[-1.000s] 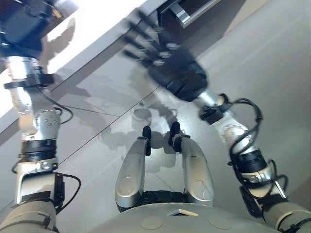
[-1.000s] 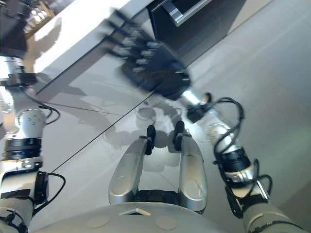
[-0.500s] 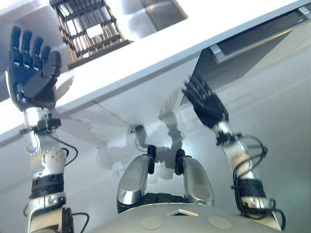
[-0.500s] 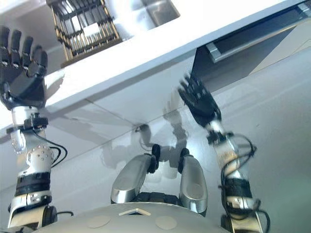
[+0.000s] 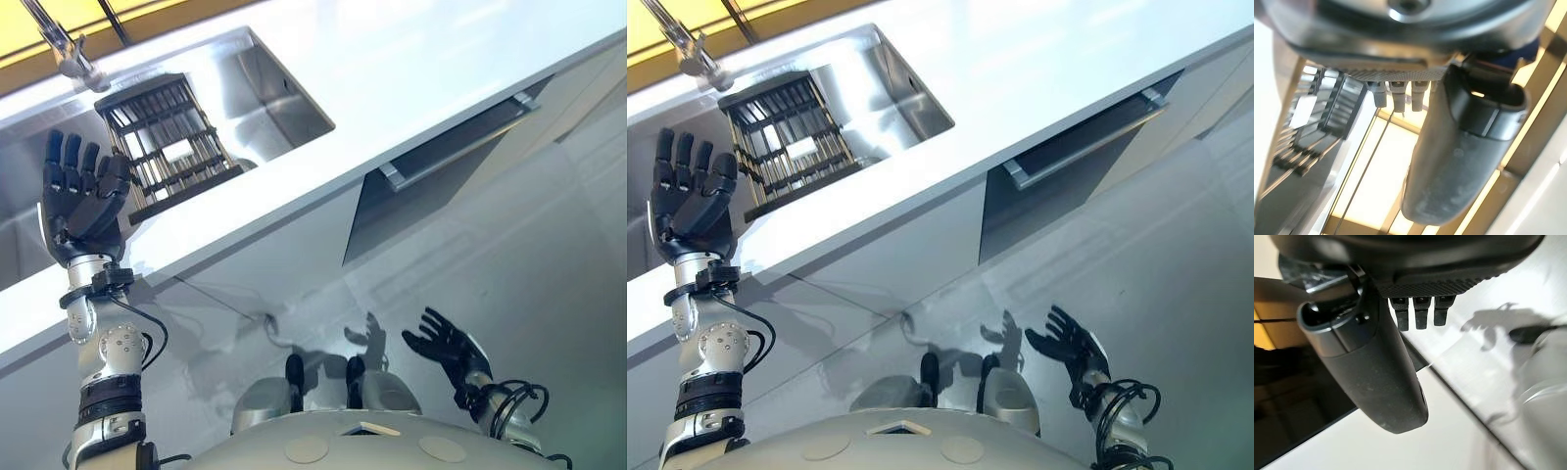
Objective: Pick up plates and place into dishwasher.
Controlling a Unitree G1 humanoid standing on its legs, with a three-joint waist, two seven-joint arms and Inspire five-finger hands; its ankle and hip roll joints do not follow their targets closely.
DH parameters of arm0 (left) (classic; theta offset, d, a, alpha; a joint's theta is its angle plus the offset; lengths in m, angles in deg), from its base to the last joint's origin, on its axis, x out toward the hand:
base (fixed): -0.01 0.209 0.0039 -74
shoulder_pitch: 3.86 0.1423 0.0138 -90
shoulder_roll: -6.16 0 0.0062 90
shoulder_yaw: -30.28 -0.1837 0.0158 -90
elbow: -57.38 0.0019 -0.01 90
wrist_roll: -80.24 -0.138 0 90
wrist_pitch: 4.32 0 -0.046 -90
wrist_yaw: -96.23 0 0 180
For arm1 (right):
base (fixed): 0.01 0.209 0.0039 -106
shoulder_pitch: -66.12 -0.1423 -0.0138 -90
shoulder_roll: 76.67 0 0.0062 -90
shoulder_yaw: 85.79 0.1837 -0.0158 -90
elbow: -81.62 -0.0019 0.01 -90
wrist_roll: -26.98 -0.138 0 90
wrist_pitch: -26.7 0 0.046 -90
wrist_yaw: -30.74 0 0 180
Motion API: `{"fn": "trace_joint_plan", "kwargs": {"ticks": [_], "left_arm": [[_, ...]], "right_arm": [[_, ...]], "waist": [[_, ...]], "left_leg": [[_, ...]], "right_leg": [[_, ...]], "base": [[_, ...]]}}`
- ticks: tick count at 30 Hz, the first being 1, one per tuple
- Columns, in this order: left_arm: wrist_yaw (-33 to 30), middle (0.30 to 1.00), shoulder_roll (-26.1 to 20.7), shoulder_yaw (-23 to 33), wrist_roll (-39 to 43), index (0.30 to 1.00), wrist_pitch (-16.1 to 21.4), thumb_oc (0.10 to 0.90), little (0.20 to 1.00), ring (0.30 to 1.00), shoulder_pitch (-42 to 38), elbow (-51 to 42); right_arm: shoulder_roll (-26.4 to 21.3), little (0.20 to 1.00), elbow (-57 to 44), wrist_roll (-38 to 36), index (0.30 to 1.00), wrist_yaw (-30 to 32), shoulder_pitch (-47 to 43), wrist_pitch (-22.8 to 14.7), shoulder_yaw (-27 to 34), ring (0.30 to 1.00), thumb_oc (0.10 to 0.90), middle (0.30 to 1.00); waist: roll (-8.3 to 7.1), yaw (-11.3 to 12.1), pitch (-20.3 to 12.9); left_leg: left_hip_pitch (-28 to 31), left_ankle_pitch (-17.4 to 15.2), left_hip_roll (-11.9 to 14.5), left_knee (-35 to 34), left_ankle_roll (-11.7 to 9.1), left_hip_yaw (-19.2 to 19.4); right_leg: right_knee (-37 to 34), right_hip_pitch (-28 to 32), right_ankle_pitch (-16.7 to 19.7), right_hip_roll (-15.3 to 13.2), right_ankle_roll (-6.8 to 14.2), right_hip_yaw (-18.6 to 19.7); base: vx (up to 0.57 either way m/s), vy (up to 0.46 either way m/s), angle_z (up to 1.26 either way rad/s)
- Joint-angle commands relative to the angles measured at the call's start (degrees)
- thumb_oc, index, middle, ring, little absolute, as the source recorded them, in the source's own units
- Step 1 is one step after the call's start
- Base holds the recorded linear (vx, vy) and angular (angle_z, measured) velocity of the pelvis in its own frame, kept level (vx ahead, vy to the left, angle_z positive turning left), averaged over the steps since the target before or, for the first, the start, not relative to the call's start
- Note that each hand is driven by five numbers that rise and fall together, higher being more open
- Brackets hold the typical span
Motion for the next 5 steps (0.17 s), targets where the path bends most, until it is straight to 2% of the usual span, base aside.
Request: {"fn": "trace_joint_plan", "kwargs": {"ticks": [1,5], "left_arm": [[-0.05,0.9,-4.34,1.41,-1.54,0.9,1.67,0.8,0.9,0.9,-7.06,2.17],[-0.09,0.9,-4.62,0.65,-2.23,0.9,1.17,0.8,0.9,0.9,-8.01,4.39]], "right_arm": [[-1.65,0.9,5.72,8.43,0.9,4.77,-4.01,-2.49,-2.35,0.9,0.8,0.9],[-1.04,0.9,10.81,16.02,0.9,7.42,-4.74,-1.96,-3.75,0.9,0.8,0.9]], "waist": [[-0.13,-0.56,-3.12],[0.44,-0.19,-4.34]], "left_leg": [[0.74,-5.44,-3.82,1.85,1.18,1.2],[2.55,-4.69,-3.18,-1.18,1.1,0.93]], "right_leg": [[-8.66,2.92,4.74,1.01,2.84,-0.98],[-9.44,4.58,4.16,1.61,2.67,-1.58]], "base": [[-0.08,-0.102,0.07],[-0.05,-0.07,0.02]]}}
